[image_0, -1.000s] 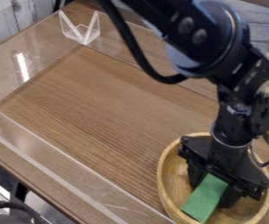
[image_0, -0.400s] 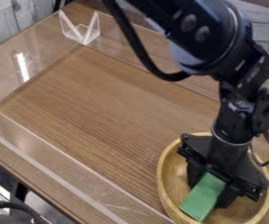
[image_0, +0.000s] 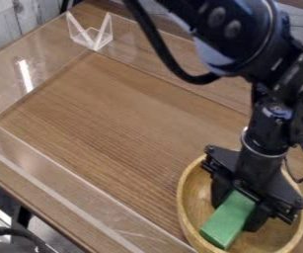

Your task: Remove the green block from inside the brown bowl and put it on the table

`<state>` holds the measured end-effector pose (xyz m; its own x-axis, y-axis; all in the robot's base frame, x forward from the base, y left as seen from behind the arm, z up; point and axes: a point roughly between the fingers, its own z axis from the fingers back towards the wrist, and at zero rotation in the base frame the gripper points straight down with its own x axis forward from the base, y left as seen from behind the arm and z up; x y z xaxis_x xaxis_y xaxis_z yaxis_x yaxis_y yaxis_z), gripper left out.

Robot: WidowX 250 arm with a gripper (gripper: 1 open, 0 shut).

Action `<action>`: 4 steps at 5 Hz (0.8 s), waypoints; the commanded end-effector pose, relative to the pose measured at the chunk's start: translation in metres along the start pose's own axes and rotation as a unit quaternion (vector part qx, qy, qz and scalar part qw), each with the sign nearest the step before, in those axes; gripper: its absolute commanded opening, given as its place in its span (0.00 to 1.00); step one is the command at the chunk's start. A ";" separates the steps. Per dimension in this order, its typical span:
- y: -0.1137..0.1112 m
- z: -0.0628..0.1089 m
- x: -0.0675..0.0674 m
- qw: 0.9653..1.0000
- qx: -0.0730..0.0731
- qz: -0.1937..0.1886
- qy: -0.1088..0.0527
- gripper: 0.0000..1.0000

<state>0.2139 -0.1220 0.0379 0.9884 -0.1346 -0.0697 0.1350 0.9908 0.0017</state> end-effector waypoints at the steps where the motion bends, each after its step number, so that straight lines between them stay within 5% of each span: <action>1: 0.000 0.024 0.011 0.999 -0.012 0.002 -0.034 0.00; 4: 0.010 0.056 0.012 0.999 -0.006 0.033 -0.027 0.00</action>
<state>0.2233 -0.1123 0.0774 0.9944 -0.0703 -0.0786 0.0716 0.9973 0.0139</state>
